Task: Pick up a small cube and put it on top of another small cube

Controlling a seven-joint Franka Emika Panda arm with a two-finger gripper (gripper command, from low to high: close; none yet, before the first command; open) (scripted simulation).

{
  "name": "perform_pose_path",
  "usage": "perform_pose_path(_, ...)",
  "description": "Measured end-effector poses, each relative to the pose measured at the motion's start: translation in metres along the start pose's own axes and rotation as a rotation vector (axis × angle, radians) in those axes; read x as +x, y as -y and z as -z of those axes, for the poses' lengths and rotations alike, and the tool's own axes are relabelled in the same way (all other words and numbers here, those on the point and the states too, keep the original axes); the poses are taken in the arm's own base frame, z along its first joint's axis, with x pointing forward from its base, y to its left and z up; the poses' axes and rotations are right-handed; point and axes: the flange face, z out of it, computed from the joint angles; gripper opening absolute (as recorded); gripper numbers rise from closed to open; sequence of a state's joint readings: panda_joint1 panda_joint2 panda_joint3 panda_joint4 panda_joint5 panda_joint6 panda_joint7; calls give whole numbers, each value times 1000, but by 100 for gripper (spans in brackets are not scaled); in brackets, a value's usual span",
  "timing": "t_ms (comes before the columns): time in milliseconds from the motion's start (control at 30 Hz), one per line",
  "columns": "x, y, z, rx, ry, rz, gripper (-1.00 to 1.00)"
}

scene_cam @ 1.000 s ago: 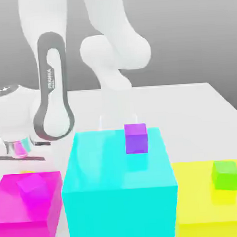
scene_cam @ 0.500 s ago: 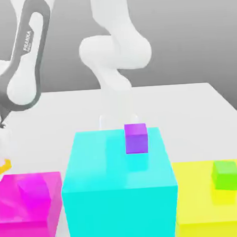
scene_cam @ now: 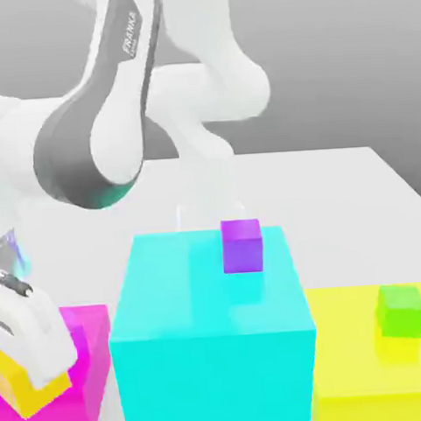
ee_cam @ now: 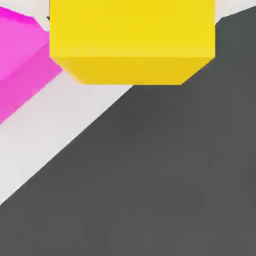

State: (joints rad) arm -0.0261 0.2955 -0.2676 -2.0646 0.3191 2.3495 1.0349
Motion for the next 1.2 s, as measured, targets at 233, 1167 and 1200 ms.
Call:
perform_pose_path(233, -165, 39, -17, -63, 84, 196, -100)
perform_pose_path(1167, -422, -169, -76, -174, -23, 1892, 100)
perform_pose_path(1200, -422, -169, -76, -174, -23, 1892, 100)
